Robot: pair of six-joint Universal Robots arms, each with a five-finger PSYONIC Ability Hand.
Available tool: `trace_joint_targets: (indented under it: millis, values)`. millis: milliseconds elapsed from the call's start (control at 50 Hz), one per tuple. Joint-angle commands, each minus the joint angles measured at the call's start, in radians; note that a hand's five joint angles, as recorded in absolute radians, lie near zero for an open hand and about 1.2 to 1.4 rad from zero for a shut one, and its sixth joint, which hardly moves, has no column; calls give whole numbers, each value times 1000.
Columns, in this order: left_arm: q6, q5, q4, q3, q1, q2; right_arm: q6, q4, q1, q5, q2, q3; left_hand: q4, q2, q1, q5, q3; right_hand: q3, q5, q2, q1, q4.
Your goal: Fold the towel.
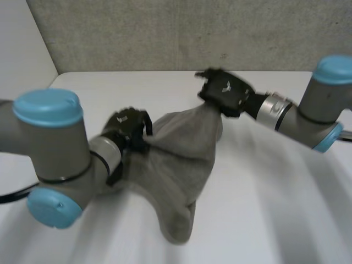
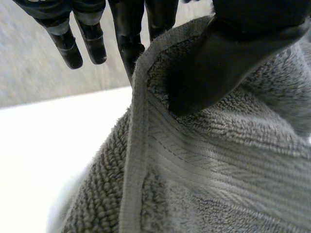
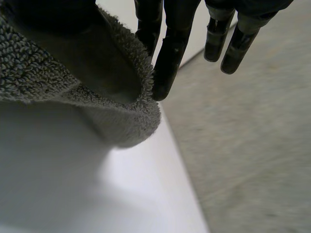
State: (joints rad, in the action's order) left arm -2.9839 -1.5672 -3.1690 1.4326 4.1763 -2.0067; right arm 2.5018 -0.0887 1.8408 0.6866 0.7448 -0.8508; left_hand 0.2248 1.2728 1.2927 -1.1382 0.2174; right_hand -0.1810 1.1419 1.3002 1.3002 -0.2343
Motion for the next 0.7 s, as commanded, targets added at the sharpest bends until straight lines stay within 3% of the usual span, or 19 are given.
trace_joint_targets:
  millis: [20, 140, 320, 340, 360, 480, 500, 520, 580, 620, 640, 660, 700]
  values:
    - [2, 58, 3, -112, 44, 74, 158, -46, -15, 164, 229, -40, -50, 123, 104, -84, -43, 7, 80, 96, 96, 60]
    - [2, 111, 3, -143, 77, 167, 158, -37, -40, 352, 466, -170, -50, 123, 104, -84, -43, 7, 80, 96, 96, 60]
    - [-1, 262, 26, -55, 123, 227, 28, 63, -28, 321, 627, -521, -50, 123, 104, -84, -43, 7, 80, 96, 96, 60]
    - [-4, 278, 32, -26, 123, 217, -1, 73, -23, 315, 631, -609, -50, 123, 104, -84, -43, 7, -91, -74, -74, 60]
    - [-4, 279, 32, -26, 123, 217, -21, 78, -3, 320, 630, -675, -50, 123, 104, -84, -43, 7, -418, -402, -402, 60]
    - [-113, 296, 54, 81, 123, 114, -23, 78, 97, 318, 614, -812, -50, 123, 104, -84, -43, 7, -788, -772, -772, 60]
    - [-166, 296, 64, 106, 123, 96, -17, 81, 106, 321, 610, -830, -50, 123, 104, -84, -43, 7, -1061, -1045, -1045, 60]
    - [-217, 292, 79, 127, 126, 82, 5, 78, 104, 323, 602, -841, -50, 123, 104, -84, -43, 7, -1142, -1126, -1126, 60]
    - [-268, 286, 93, 144, 126, 68, 96, 78, 91, 327, 596, -832, -50, 106, 86, -66, -43, 7, -1142, -1126, -1126, 60]
    - [-340, 282, 113, 166, 136, 49, 165, 78, 68, 326, 594, -824, -50, -352, -372, 392, -43, 7, -1142, -1126, -1126, 60]
    - [-340, 282, 113, 166, 136, 49, 236, 78, 34, 323, 596, -821, -50, -355, -375, 395, -43, 7, -1142, -1126, -1126, 60]
    - [-357, 282, 118, 175, 145, 46, 236, 78, 34, 323, 596, -821, -50, -509, -529, 549, -43, 7, -1142, -1126, -1126, 60]
    - [-363, 282, 118, 183, 156, 46, 302, 75, -3, 317, 597, -818, -50, -525, -545, 565, -43, 7, -1142, -1126, -1126, 60]
